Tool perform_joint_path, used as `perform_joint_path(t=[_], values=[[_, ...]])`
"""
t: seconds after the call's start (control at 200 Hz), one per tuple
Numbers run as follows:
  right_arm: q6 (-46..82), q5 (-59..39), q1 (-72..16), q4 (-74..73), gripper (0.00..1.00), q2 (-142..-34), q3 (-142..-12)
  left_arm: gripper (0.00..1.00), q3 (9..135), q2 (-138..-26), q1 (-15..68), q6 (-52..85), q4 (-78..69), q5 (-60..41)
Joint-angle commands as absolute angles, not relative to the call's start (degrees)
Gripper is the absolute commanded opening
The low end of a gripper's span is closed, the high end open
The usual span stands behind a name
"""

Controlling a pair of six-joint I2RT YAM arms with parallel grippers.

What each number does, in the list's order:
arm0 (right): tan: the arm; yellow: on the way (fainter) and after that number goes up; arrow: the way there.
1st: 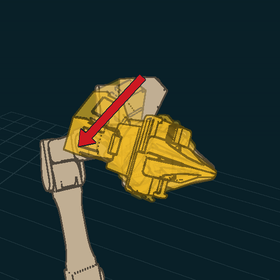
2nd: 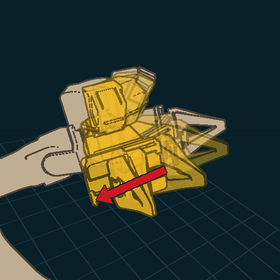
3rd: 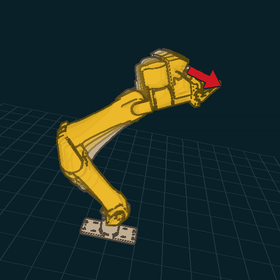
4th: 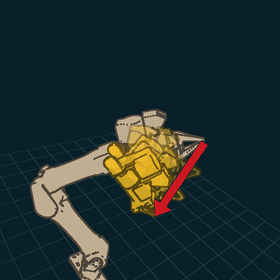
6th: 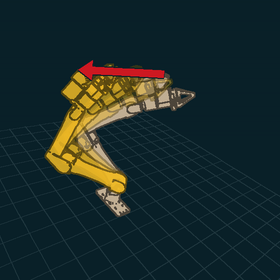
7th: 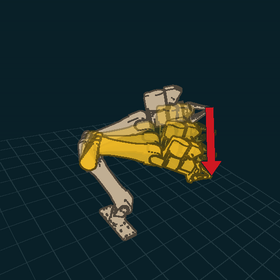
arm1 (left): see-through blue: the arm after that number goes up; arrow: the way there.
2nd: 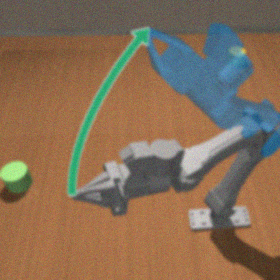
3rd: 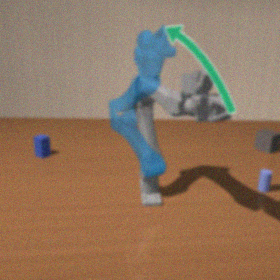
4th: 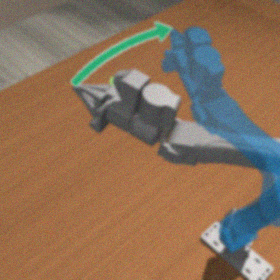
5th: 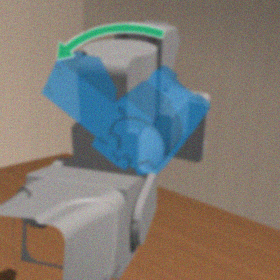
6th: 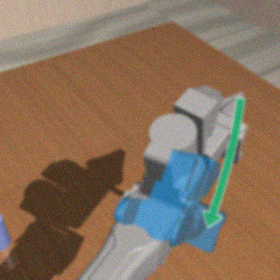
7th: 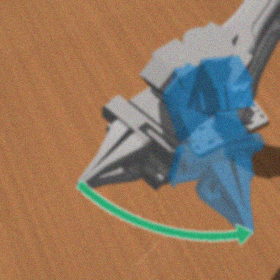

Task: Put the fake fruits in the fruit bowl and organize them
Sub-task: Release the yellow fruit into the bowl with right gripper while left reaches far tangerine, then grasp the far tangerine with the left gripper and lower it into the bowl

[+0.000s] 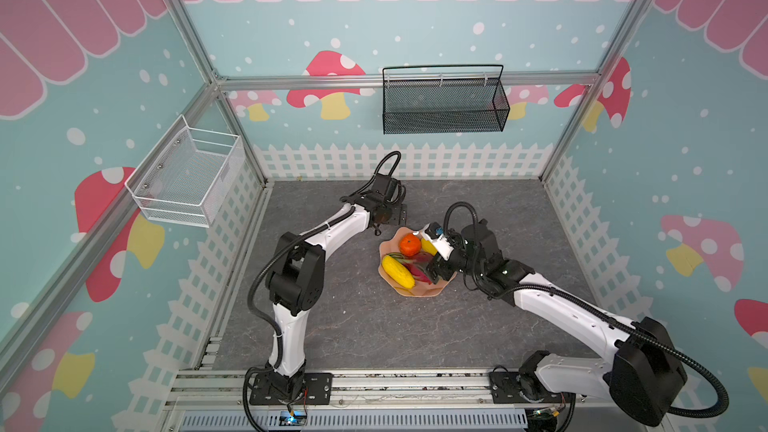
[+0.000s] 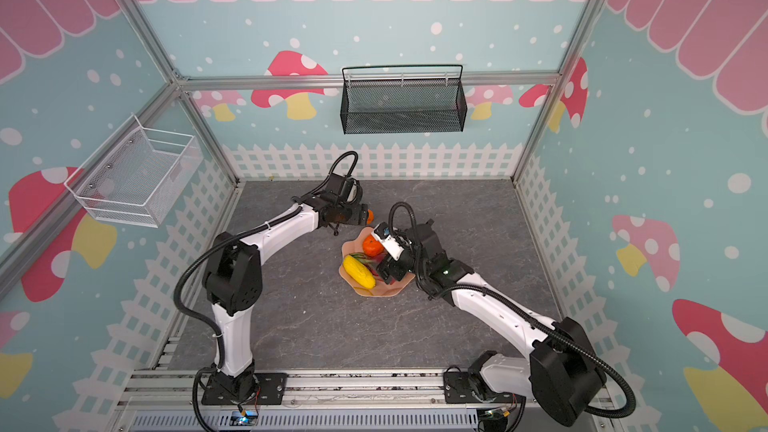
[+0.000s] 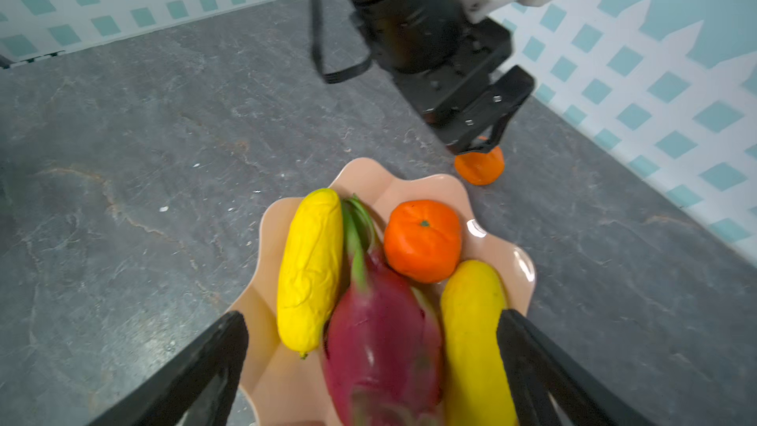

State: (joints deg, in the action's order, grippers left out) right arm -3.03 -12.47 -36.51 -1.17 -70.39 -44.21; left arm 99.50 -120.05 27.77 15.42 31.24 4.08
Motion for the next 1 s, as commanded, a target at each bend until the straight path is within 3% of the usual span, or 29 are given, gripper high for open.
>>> perform_joint_path(t=[0.0, 0.29, 0.655, 0.795, 0.926, 0.991], values=[[2.89, -11.41, -36.65, -10.47, 0.98, -67.76, -39.29, 0.93, 108.65, -125.41, 27.51, 13.15, 35.66, 3.72], [-0.61, -6.82, -36.57, -9.27, 0.98, -67.46, -36.82, 0.92, 122.22, -138.20, 27.25, 11.77, 41.28, 6.10], [1.97, -3.98, -36.47, -11.89, 0.98, -64.33, -35.75, 0.87, 127.15, -143.86, 27.03, 12.04, 43.25, 7.47], [1.79, -7.17, -36.47, -13.12, 0.98, -60.99, -33.79, 0.77, 127.67, -144.45, 26.98, 12.46, 42.94, 8.03], [2.70, -6.80, -36.52, -12.47, 0.98, -58.90, -32.08, 0.59, 126.10, -142.89, 26.65, 13.07, 40.89, 7.70], [3.43, -6.56, -36.47, -11.90, 0.98, -57.90, -31.50, 0.57, 123.82, -140.75, 26.30, 13.42, 39.16, 7.30]])
